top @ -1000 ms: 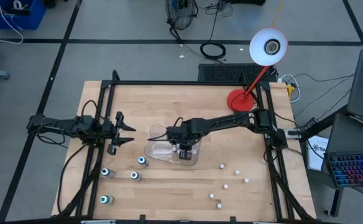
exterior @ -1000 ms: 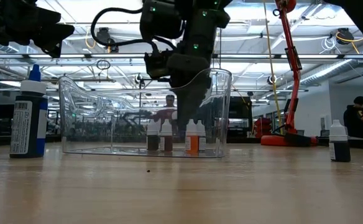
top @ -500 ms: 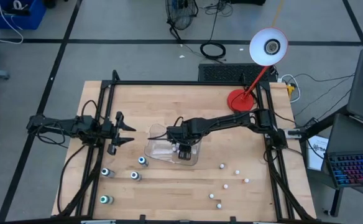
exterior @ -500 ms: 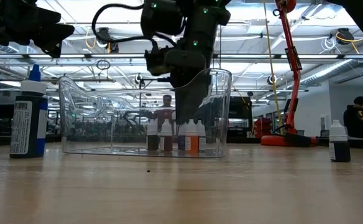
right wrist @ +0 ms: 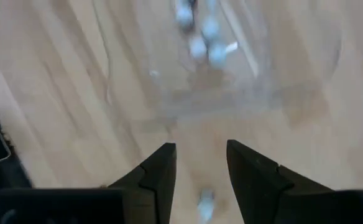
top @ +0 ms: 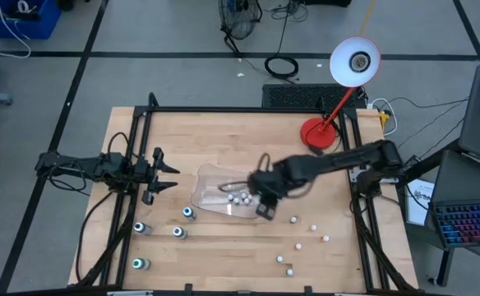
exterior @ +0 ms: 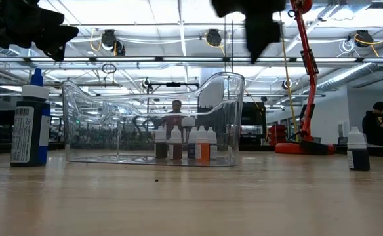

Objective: Pick & Place food coloring
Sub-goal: Put the small orange food coloring bottle into the transparent bin

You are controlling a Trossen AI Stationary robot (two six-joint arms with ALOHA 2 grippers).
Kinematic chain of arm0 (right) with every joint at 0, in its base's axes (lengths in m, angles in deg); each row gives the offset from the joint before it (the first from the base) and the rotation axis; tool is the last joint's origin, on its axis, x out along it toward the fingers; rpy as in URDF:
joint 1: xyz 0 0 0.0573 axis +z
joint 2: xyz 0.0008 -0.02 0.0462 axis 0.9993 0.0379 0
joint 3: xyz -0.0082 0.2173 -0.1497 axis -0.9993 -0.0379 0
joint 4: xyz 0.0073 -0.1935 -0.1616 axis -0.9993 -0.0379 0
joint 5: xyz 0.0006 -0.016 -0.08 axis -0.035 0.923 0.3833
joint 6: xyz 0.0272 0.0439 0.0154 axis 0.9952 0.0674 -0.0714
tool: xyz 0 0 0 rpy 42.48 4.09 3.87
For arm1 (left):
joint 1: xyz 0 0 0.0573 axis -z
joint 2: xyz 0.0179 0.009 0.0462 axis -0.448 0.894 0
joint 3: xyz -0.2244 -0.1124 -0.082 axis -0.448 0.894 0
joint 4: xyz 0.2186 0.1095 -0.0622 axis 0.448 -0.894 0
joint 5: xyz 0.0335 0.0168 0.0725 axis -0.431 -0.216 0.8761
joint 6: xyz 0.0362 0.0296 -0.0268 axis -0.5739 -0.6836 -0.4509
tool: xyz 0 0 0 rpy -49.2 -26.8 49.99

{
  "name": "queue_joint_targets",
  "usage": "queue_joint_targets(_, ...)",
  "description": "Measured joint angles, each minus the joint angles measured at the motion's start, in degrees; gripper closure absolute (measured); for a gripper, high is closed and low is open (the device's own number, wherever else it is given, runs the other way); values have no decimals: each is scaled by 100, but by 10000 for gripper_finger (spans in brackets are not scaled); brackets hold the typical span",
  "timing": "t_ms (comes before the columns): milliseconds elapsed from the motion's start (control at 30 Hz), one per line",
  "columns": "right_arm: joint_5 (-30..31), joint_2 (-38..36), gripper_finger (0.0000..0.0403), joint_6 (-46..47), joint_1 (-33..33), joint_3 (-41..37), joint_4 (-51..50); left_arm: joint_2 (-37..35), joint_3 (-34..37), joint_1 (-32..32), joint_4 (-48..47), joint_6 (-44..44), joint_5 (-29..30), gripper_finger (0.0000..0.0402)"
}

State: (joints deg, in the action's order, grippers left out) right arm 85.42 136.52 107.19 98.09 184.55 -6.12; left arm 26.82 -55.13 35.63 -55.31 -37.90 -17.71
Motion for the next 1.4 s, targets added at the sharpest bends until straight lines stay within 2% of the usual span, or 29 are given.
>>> queue_joint_targets(133,-18,-527,274,1430,550,-861,-44,0,0,0,0,0,0,220)
queue_joint_targets(400,-842,-1516,273,4046,1772,-2638,-99,-2,0,0,2,0,0,220)
queue_joint_targets(633,-866,-2091,273,5406,2633,-3481,587,-2,0,2,2,0,0,219)
queue_joint_targets(1000,-711,-2015,273,5822,3146,-4080,916,-2,0,0,2,0,0,220)
queue_joint_targets(1400,-589,-2006,273,5859,3187,-4769,2214,-2,0,1,1,0,0,220)
